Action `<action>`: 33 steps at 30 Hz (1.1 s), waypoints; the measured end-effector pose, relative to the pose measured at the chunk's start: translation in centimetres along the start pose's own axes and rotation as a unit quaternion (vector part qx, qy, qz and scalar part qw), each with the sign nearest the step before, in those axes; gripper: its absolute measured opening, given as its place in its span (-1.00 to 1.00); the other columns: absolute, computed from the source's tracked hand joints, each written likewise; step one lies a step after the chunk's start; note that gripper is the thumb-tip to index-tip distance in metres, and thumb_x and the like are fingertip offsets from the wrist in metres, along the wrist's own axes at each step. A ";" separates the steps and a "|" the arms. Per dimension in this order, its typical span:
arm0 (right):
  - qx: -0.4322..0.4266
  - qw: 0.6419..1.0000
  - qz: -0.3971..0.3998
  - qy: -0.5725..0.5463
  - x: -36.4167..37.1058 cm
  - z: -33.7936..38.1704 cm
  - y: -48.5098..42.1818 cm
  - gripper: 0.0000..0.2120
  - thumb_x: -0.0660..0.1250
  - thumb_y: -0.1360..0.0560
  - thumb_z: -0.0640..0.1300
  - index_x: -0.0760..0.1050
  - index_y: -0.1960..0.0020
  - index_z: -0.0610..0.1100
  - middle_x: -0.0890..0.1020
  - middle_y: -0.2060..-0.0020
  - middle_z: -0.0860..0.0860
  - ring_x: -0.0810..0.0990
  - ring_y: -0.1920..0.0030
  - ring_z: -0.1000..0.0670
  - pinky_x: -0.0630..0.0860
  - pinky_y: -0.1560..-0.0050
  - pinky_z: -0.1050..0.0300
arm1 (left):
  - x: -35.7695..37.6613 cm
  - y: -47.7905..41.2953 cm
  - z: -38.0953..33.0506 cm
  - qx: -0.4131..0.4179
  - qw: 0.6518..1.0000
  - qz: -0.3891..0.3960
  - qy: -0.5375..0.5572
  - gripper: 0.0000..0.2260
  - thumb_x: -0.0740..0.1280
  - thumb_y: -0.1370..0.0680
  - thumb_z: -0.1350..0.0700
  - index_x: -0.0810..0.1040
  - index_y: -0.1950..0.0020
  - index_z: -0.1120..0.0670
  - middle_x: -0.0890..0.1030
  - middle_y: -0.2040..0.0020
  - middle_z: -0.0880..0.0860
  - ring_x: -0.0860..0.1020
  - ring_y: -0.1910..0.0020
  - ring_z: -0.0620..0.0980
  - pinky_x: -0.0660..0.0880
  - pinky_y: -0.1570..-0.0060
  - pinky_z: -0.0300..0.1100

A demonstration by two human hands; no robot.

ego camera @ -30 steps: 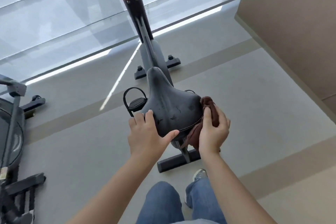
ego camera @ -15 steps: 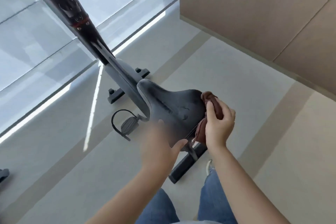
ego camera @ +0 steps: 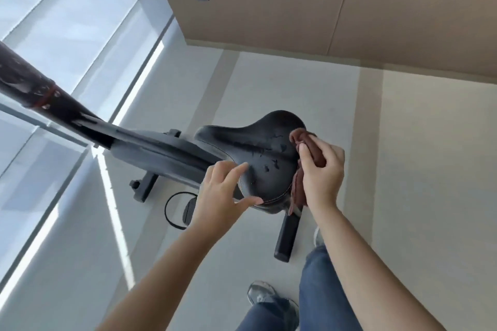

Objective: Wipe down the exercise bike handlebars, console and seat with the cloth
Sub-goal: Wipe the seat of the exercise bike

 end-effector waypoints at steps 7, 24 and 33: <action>0.045 0.998 0.042 -0.008 0.5 -0.2 -3.7 -0.80 0.35 -0.46 -0.09 0.56 -0.09 0.02 0.48 -0.04 0.03 0.50 0.05 0.32 0.36 -0.02 0.50 | -1.5 -7.3 3.1 0.110 0.980 0.106 -0.128 -0.20 0.46 -0.26 -0.19 0.28 -0.41 0.03 0.27 -0.43 0.10 0.15 -0.42 0.15 0.05 -0.37 0.07; 0.004 1.000 -0.019 0.001 -0.5 -0.4 1.7 -0.75 0.41 -0.41 -0.22 0.56 -0.03 0.05 0.49 0.04 0.04 0.50 0.02 0.25 0.33 -0.04 0.52 | -1.4 -8.4 3.4 0.114 0.989 0.046 -0.086 -0.19 0.57 -0.03 -0.16 0.51 -0.23 0.05 0.52 -0.19 0.05 0.43 -0.18 0.13 0.23 -0.22 0.05; -0.168 0.916 0.104 0.349 4.0 5.9 -3.3 -0.80 0.38 -0.44 -0.06 0.61 -0.05 -0.05 0.50 -0.01 -0.12 0.42 0.00 -0.19 0.49 0.07 -0.07 | -1.1 -9.3 4.1 0.164 0.984 0.040 -0.064 -0.18 0.52 0.01 -0.29 0.54 -0.17 0.04 0.56 -0.09 0.02 0.48 -0.06 0.12 0.26 -0.06 0.01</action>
Point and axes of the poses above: each hand's wrist, its own y-axis away from the middle knuckle, its own x-axis out of the palm, z = x × y, the point moved 4 cm from there along -y, towards the middle knuckle
